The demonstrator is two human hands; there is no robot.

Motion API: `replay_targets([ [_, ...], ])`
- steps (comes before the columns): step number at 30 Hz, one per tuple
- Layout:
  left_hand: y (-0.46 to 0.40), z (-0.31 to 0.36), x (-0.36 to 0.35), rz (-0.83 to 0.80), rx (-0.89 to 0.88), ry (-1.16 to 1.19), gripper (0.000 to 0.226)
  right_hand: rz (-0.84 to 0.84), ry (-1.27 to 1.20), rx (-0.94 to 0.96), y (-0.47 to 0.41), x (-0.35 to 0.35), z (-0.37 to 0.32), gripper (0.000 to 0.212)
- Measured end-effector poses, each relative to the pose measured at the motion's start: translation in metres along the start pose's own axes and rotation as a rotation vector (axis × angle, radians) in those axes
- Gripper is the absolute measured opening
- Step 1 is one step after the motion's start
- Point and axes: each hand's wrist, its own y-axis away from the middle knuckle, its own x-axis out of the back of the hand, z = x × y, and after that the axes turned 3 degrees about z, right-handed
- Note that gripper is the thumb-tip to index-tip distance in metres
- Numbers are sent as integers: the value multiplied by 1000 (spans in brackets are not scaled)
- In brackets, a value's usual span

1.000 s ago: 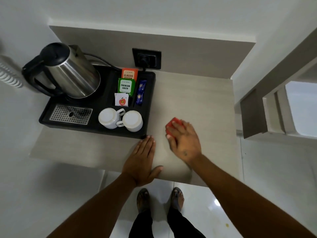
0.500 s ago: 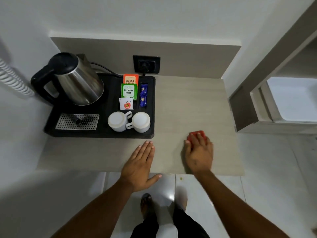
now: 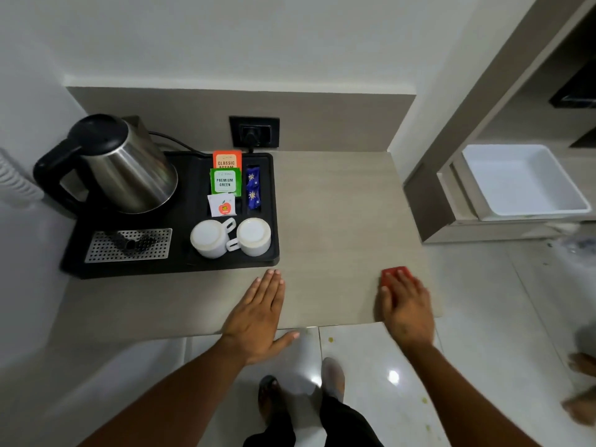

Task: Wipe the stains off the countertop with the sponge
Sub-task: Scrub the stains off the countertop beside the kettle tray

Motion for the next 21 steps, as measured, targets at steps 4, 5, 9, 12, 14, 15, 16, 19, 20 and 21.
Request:
replay_targets([
  [4, -32, -12, 3, 22, 31, 34, 110, -28, 6, -111, -80, -2, -24, 50],
  [5, -36, -11, 6, 27, 26, 42, 111, -22, -6, -122, -85, -3, -35, 49],
  [9, -43, -1, 6, 17, 10, 65, 112, -54, 0, 76, -60, -16, -68, 51],
  [12, -42, 10, 4, 27, 25, 90, 109, -77, 51, 258, -27, -19, -65, 51],
  [14, -39, 17, 3, 31, 34, 99, 106, -50, 46, 235, -28, -12, -49, 52],
  [15, -36, 20, 2, 35, 34, 97, 106, -49, 50, 189, -35, -6, -40, 53],
  [16, -33, 23, 1, 47, 28, 96, 105, -50, 60, 144, -44, 1, -32, 54],
  [19, -21, 26, 0, 98, -10, 124, 102, -43, 60, 38, -83, 17, -20, 62],
  [20, -21, 26, -1, 113, -13, 132, 102, -16, 47, 30, -101, 20, -22, 62],
  [21, -23, 24, -2, 134, -9, 135, 102, 10, 35, 38, -124, 19, -26, 60],
])
